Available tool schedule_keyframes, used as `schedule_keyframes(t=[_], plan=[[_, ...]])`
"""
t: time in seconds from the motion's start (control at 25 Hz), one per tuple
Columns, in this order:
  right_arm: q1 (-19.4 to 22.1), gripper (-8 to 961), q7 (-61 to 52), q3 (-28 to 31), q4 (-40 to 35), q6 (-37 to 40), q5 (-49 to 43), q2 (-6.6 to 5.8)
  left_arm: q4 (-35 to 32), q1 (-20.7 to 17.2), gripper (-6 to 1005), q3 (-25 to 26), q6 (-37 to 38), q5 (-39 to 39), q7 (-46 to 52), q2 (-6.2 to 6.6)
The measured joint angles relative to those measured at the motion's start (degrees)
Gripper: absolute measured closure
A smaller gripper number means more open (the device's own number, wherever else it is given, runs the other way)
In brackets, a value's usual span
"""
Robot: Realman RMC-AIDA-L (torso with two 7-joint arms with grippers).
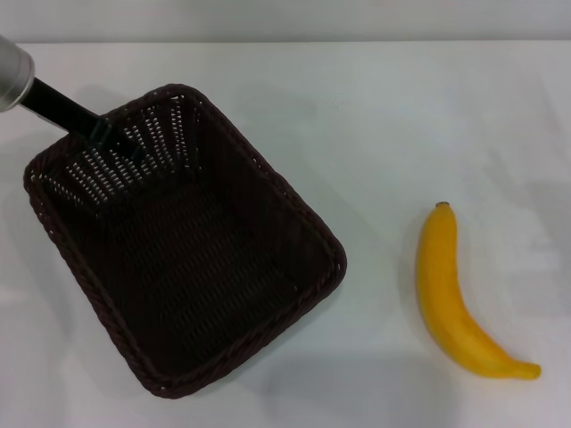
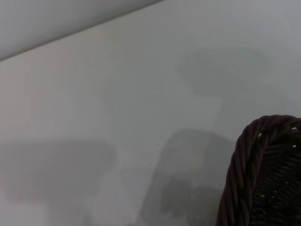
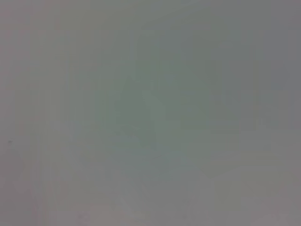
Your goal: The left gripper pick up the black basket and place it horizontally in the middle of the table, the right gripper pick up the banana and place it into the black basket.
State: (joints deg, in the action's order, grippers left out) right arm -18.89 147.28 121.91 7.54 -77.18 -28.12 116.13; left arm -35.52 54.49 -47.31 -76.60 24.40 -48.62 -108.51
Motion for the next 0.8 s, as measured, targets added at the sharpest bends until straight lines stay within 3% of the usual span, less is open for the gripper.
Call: schedule_keyframes(t=[0.12,0.52,0.64,0.8], plan=[[0.06,113,-0.21,0.00,-0.13,-0.02,0.00,0.03,-0.03,-0.13,191,0.10,0.01,0.01,-0.29,0.14],[0.21,115,-1.99,0.00,-0.17,0.09,-0.01,0.07,0.05,-0.39,669,0.55,-0.63,0.71,-0.15,0.72],[0.34,115,-2.05,0.06,-0.16,0.10,-0.01,0.01,0.08,-0.54,712,2.49,-0.98,1.12,-0.19,0.86],[0.43,116,-2.09,0.09,-0.16,0.10,-0.01,-0.02,0.15,-1.48,760,7.19,-3.11,3.66,-0.42,2.52]])
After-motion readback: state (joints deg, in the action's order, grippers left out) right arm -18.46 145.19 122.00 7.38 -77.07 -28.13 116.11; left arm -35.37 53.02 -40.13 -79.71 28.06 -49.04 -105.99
